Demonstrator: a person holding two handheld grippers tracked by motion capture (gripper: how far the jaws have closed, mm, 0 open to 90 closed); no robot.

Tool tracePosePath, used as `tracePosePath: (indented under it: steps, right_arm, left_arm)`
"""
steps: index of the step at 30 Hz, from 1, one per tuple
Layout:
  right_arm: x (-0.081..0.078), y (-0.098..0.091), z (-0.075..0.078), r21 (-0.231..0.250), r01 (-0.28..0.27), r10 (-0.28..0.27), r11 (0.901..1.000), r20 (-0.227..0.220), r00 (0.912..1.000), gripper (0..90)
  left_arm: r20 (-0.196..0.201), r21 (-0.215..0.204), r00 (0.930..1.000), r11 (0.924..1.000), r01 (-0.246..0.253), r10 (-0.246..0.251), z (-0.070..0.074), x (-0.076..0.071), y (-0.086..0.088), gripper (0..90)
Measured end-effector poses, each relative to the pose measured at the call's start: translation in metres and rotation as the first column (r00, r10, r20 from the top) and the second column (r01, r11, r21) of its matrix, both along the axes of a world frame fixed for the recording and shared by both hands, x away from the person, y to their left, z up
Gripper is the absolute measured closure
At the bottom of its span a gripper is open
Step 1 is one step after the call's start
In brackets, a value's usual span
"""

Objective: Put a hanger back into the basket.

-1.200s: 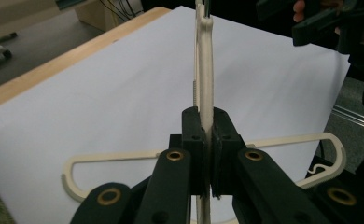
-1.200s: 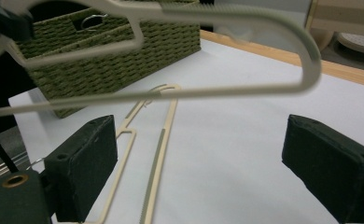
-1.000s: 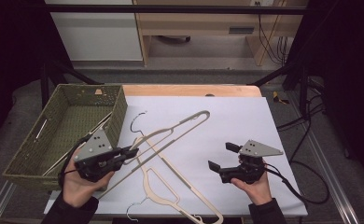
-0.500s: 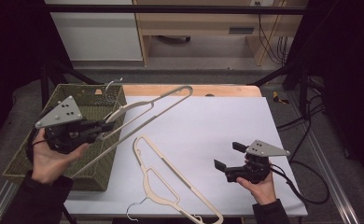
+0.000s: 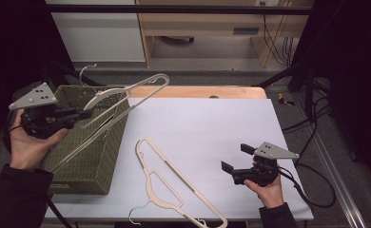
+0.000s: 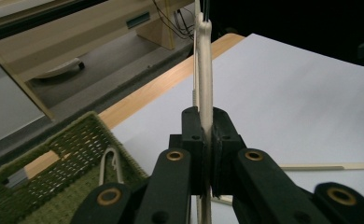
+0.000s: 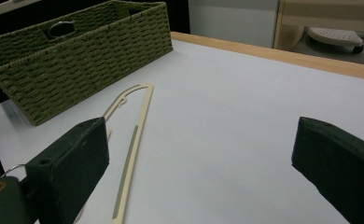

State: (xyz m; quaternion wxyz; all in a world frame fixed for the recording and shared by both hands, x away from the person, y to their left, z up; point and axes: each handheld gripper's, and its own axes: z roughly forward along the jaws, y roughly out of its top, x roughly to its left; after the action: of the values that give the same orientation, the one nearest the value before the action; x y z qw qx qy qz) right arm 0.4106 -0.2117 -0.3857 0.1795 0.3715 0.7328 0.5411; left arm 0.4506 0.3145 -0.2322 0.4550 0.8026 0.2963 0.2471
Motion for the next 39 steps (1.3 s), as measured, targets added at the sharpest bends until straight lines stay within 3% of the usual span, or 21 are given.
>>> tracePosePath:
  steps: [18, 24, 25, 34, 38, 39]
  right_arm:
    - [0.0, -0.002, 0.0, -0.01, 0.0, 0.0, 0.9999, 0.003, 1.0, 4.2]
    - [0.001, -0.001, -0.001, -0.016, -0.01, 0.01, 0.9998, -0.003, 0.9999, 4.3]
    - [0.001, -0.001, -0.001, -0.015, -0.013, 0.013, 0.9998, -0.004, 0.9999, 4.3]
    - [0.001, 0.0, -0.002, -0.013, -0.009, 0.009, 0.9999, -0.006, 0.9999, 4.3]
    - [0.001, 0.0, -0.002, -0.011, -0.011, 0.011, 0.9999, -0.009, 0.9999, 4.3]
    - [0.001, 0.0, -0.002, -0.01, -0.011, 0.011, 0.9999, -0.008, 0.9999, 4.3]
  left_arm:
    - [-0.007, 0.026, 0.9934, 0.9931, -0.115, 0.115, -0.028, 0.02, 0.064, 86.0]
    - [-0.019, 0.031, 0.9869, 0.9867, -0.16, 0.16, -0.038, 0.023, 0.085, 86.0]
    - [-0.017, 0.047, 0.9863, 0.9855, -0.163, 0.164, -0.042, 0.025, 0.091, 86.0]
    - [-0.024, 0.085, 0.9827, 0.9798, -0.181, 0.184, -0.062, 0.029, 0.104, 86.0]
    - [0.0, 0.089, 0.9844, 0.9805, -0.175, 0.176, -0.063, 0.029, 0.102, 86.0]
    - [0.005, 0.122, 0.9845, 0.977, -0.174, 0.175, -0.067, 0.031, 0.1, 85.9]
